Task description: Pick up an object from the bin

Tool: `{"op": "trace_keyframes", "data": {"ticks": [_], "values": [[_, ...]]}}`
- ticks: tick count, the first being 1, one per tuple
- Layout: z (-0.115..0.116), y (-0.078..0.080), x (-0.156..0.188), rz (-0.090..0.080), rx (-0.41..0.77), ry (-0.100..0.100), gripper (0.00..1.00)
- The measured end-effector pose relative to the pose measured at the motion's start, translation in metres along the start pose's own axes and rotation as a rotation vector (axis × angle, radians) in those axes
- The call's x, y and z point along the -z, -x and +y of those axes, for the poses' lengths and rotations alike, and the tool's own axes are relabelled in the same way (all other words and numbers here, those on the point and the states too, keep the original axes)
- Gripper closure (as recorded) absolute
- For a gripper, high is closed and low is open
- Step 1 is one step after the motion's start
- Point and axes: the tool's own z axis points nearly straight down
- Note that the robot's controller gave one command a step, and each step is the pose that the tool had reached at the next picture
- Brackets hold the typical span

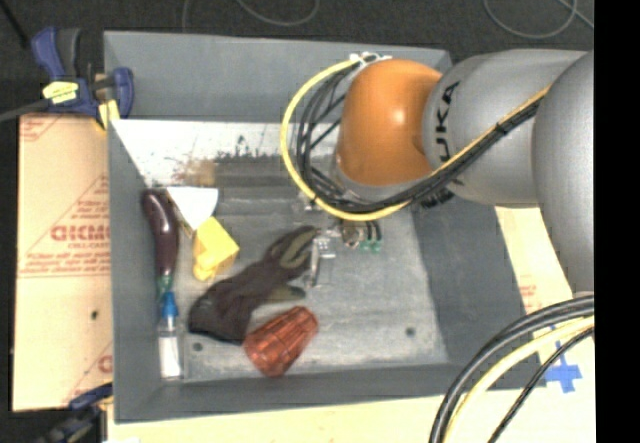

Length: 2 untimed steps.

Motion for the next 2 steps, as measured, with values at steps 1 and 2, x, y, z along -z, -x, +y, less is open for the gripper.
{"op": "trace_keyframes", "data": {"ticks": [1,2], "values": [[0.0313,0.0080,-0.0678,-0.006,-0.146,0.000,1.00],[0.0313,0.0080,-0.0678,-0.006,-0.146,0.000,1.00]]}}
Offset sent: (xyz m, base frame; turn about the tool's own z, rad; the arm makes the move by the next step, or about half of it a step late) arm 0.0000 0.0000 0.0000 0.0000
